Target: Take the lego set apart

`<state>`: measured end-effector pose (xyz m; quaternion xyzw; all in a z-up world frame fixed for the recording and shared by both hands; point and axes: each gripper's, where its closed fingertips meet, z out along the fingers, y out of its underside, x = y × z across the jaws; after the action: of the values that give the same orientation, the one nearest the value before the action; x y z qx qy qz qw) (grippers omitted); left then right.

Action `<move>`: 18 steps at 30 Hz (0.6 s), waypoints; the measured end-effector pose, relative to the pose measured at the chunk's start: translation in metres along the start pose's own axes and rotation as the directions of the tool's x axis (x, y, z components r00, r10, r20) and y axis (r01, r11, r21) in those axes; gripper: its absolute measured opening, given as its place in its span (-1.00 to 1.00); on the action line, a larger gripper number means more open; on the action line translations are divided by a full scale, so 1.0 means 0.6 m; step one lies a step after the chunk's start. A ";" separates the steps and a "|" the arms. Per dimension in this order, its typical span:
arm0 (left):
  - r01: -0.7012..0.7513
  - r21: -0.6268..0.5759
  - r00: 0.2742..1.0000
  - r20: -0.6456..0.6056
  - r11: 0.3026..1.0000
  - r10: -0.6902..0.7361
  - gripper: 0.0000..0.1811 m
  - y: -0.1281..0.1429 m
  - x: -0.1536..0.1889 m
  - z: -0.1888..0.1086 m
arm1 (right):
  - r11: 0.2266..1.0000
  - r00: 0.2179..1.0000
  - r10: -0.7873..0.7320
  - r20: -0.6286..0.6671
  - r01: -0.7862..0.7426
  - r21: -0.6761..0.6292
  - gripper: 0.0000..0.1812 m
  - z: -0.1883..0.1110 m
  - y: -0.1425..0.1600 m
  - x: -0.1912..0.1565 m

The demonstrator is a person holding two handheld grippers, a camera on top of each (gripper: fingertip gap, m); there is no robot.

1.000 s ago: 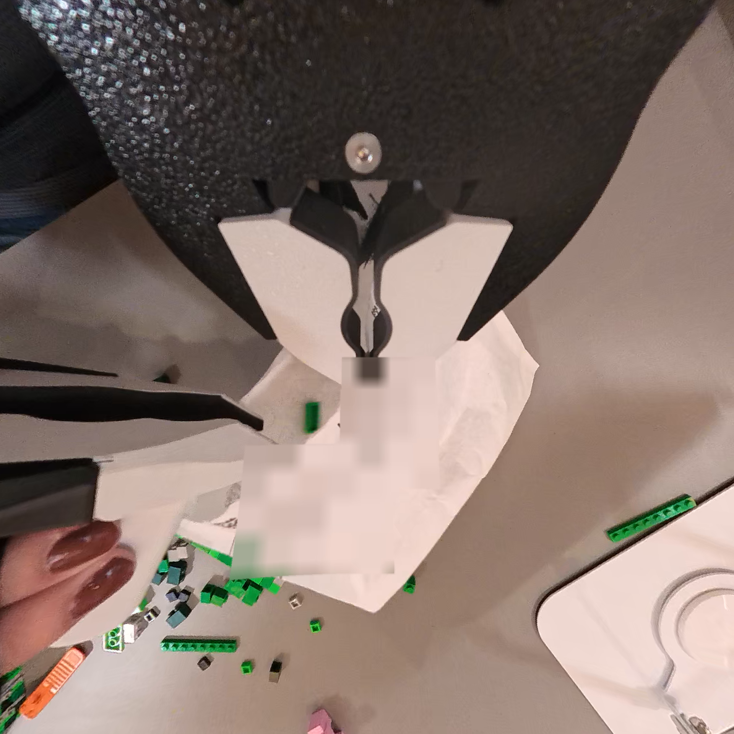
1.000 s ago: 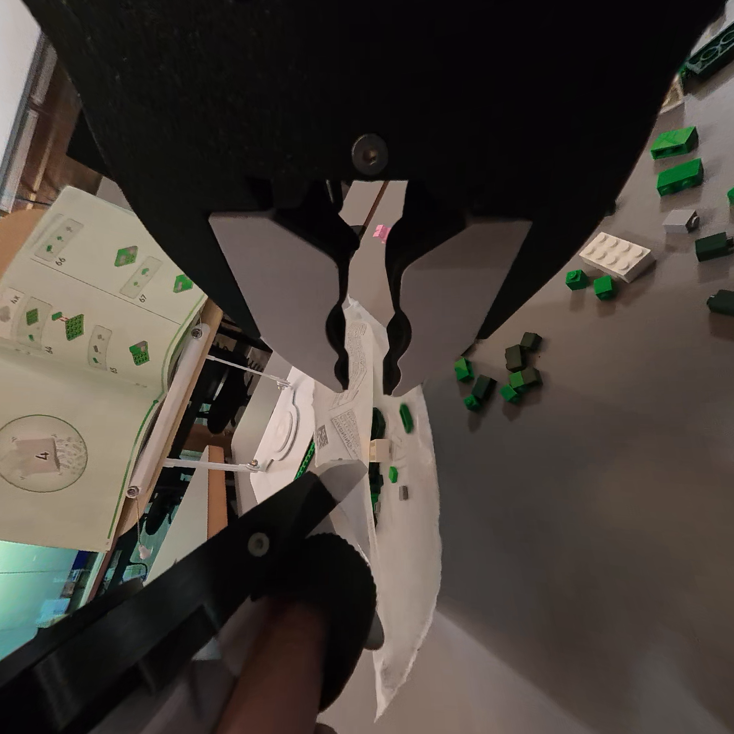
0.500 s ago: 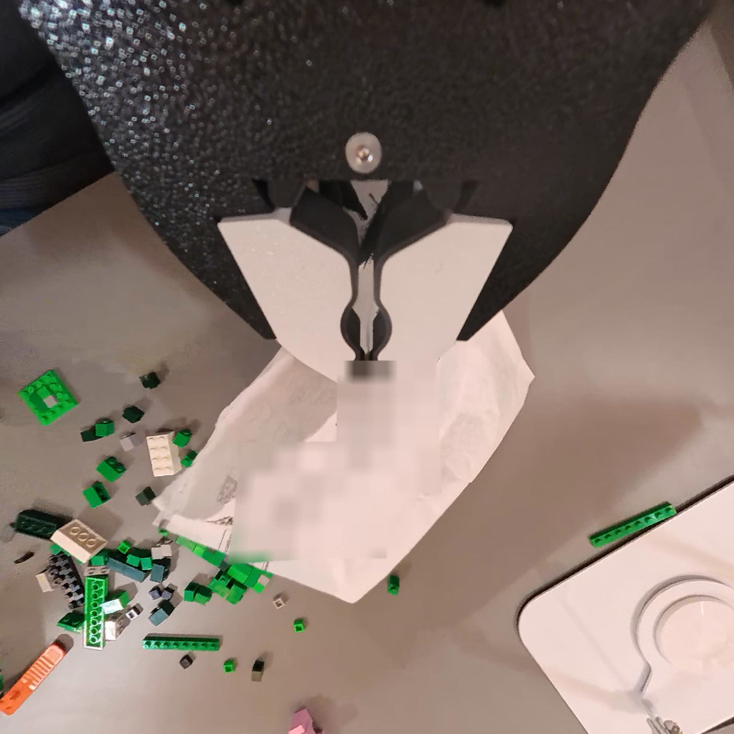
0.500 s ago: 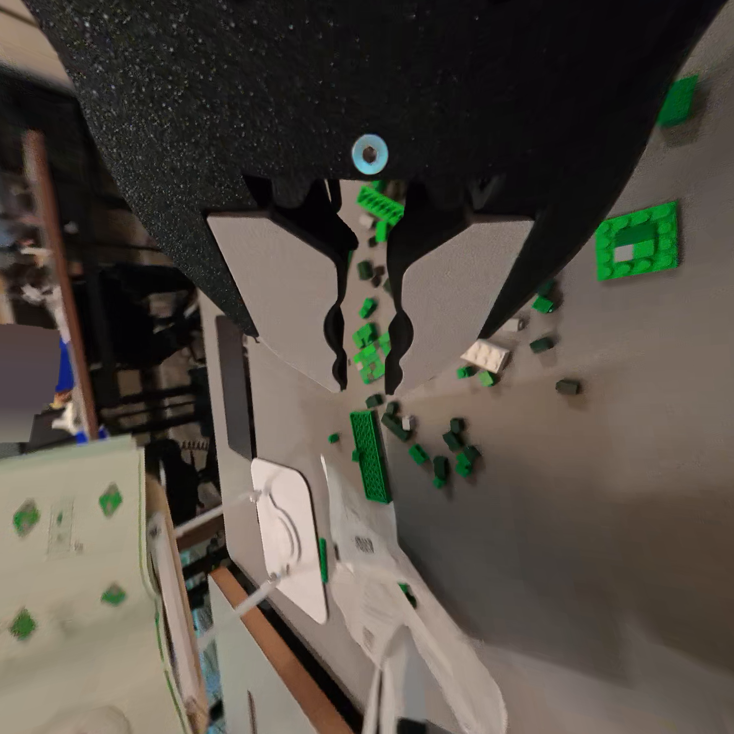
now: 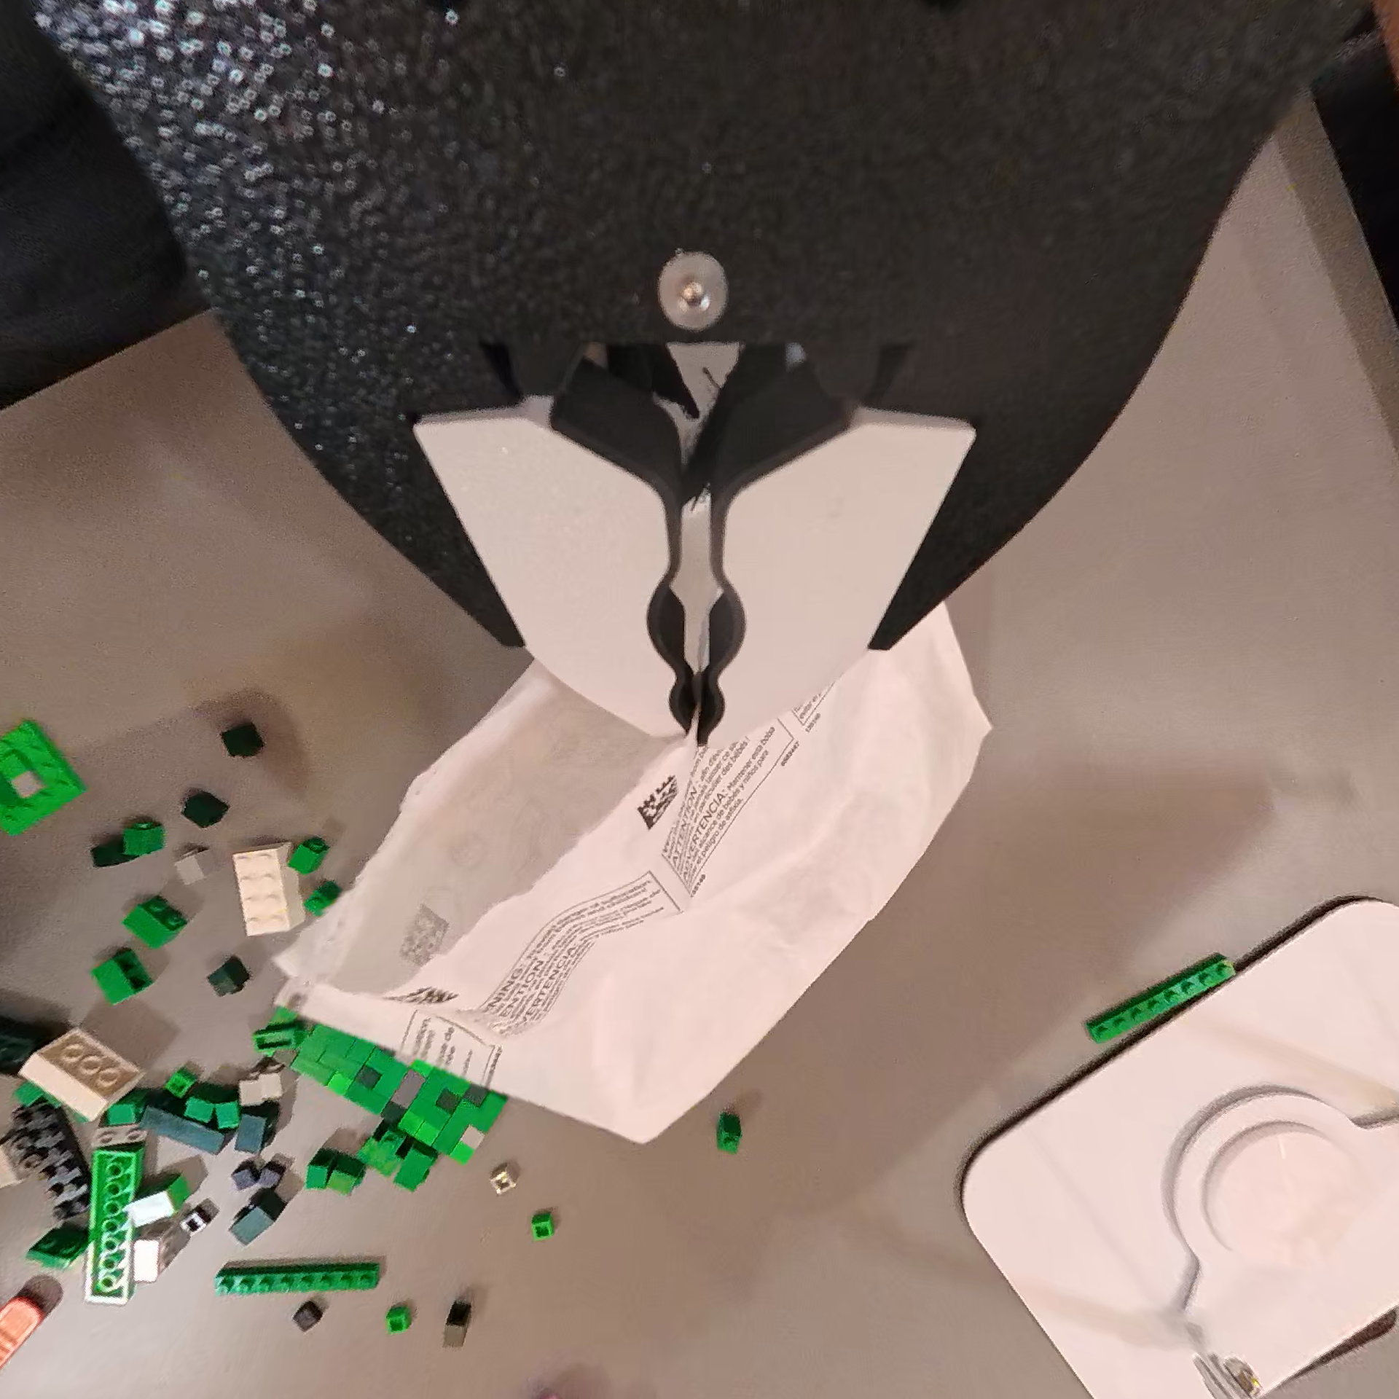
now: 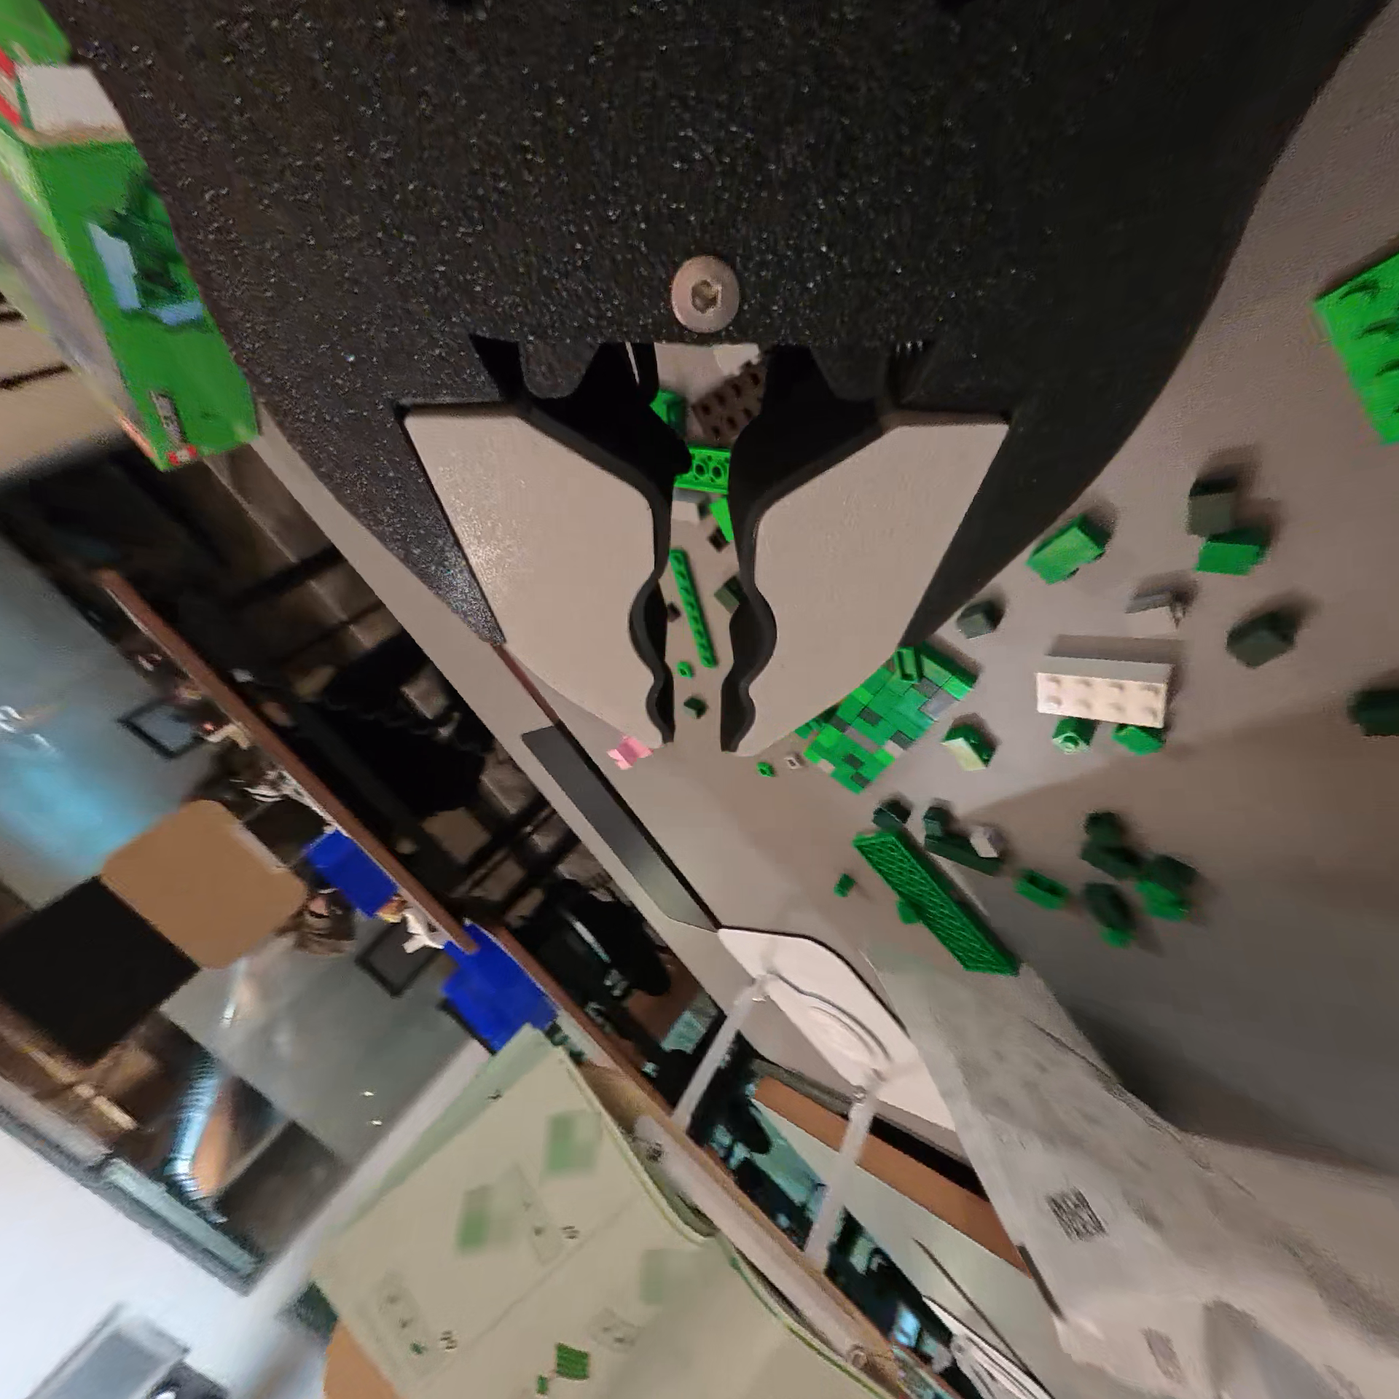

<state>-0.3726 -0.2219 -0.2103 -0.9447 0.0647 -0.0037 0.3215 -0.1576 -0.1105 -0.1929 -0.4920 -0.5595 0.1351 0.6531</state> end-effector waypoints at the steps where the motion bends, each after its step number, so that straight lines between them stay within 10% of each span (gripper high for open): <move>1: 0.004 0.006 1.000 0.000 1.000 -0.004 -1.00 -0.001 -0.001 -0.001 | 1.000 1.000 0.003 -0.018 -0.003 -0.003 -0.89 0.002 0.002 0.000; 18: 0.017 0.004 1.000 -0.022 1.000 -0.017 -1.00 0.000 -0.001 0.005 | 0.991 0.991 0.136 -0.007 -0.136 -0.002 -0.91 0.009 0.010 -0.004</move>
<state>-0.3729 -0.2202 -0.2127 -0.9445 0.0600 -0.0169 0.3226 -0.1609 -0.1067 -0.2000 -0.5303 -0.5227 0.1770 0.6436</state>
